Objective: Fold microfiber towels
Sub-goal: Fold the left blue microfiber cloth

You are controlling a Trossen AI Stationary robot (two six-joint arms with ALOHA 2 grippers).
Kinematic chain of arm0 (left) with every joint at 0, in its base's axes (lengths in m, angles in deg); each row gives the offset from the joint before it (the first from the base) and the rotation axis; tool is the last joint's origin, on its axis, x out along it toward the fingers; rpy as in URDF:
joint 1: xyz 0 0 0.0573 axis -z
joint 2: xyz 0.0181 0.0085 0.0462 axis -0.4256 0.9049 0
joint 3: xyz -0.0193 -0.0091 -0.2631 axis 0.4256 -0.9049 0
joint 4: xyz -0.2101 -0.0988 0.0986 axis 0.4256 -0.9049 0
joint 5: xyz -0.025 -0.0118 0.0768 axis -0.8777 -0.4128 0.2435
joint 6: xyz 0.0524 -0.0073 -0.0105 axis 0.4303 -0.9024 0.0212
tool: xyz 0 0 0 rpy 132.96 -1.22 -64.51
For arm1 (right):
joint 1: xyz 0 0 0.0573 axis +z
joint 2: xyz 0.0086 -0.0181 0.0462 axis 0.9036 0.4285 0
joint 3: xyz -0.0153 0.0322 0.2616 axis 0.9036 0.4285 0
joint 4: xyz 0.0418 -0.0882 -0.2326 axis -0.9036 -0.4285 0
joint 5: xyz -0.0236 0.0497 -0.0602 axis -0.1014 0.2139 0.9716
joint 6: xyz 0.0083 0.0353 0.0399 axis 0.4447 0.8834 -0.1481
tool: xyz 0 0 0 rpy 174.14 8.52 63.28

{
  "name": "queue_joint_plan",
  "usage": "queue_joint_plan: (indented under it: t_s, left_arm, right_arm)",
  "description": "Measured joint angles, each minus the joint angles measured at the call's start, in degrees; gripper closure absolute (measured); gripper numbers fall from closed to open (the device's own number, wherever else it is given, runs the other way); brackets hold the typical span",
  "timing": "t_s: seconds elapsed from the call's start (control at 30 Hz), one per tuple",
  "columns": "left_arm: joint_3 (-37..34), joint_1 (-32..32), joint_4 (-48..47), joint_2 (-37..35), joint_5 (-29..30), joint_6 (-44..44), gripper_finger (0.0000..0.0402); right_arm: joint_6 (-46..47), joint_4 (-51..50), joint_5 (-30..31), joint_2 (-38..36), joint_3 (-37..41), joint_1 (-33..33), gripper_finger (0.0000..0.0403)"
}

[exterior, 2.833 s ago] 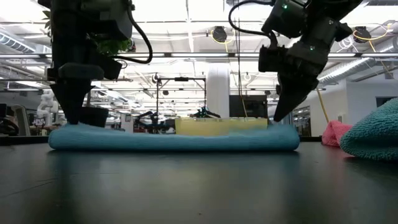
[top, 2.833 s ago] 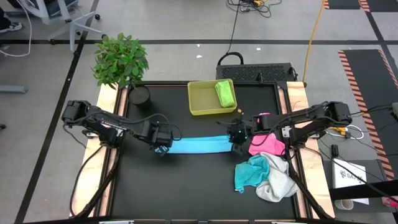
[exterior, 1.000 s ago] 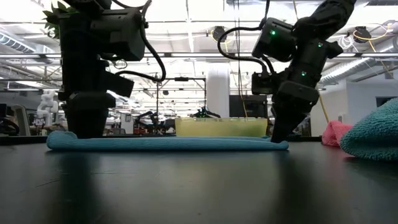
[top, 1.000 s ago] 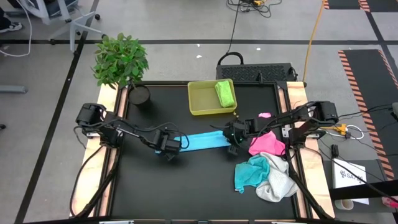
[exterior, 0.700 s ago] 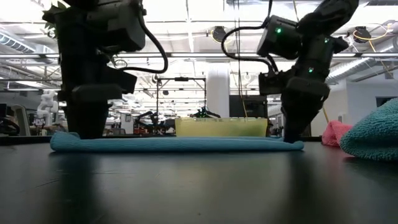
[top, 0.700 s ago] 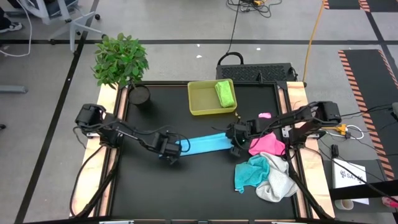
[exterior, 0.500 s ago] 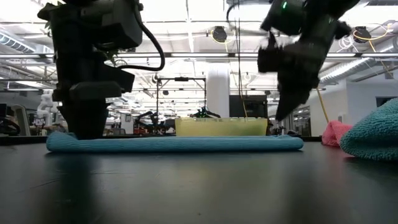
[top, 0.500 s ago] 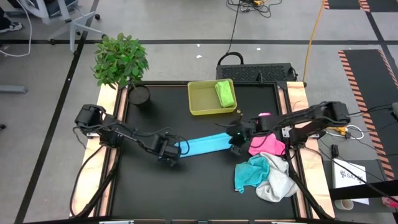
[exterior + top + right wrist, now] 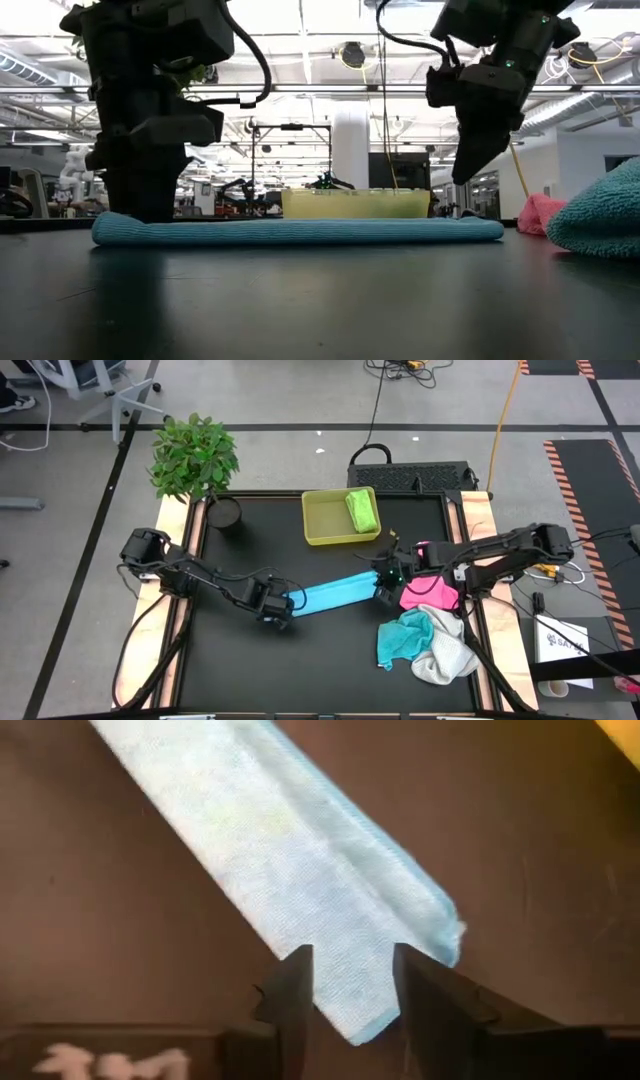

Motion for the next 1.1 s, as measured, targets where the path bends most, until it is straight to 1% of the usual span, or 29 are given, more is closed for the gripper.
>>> queue_joint_plan:
  t_s: [0.1, 0.23, 0.43, 0.6, 0.77, 1.1]
  left_arm:
    - [0.0, 0.0, 0.13, 0.0, 0.0, 0.56, 0.0287]
    - [0.0, -0.02, 0.16, 0.0, 0.05, 1.22, 0.0287]
    - [0.0, -0.02, 0.12, 0.0, 0.05, 1.41, 0.0287]
    - [0.0, -0.02, 0.07, 0.02, 0.07, 1.43, 0.0287]
    - [0.0, -0.02, 0.03, 0.01, 0.09, 1.74, 0.0287]
    - [0.0, -0.02, 0.12, 0.02, 0.11, 2.0, 0.0287]
  right_arm:
    - [-1.47, 0.24, -0.11, 1.28, -0.08, -1.72, 0.0246]
    - [-3.8, -0.09, -0.26, 3.87, 0.02, -3.47, 0.0233]
    - [-6.93, -1.28, -0.91, 5.73, 0.02, -6.14, 0.0232]
    - [-7.0, -2.76, -5.7, 5.91, 0.02, -8.43, 0.0232]
    - [-8.28, -2.68, -9.06, 6.02, 0.02, -8.91, 0.0232]
    - [-8.08, -2.88, -9.33, 10.17, 0.02, -8.93, 0.0229]
